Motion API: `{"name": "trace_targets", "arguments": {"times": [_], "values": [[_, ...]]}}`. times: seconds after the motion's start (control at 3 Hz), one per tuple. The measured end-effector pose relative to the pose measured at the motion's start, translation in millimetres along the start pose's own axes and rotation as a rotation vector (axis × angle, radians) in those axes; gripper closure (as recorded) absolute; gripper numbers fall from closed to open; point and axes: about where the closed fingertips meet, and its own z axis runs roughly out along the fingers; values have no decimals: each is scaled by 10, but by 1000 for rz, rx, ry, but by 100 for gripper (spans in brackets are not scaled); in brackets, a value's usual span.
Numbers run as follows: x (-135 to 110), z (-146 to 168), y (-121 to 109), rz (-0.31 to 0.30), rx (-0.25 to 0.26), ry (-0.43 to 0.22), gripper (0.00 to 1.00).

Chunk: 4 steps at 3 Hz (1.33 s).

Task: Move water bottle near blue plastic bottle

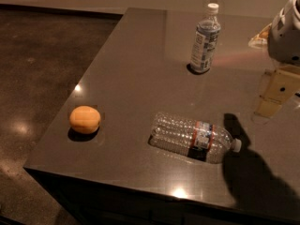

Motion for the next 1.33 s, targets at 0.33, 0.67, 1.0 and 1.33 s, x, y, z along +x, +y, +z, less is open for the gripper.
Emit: {"name": "trace_targets", "arguments": {"times": [0.33,0.67,1.0,1.33], "values": [[0,0,0,0,0,0,0],[-62,25,36,9,8,-14,0],[-163,115,149,15,-2,-34,0],[-250,309,269,31,-45,-45,0]]}}
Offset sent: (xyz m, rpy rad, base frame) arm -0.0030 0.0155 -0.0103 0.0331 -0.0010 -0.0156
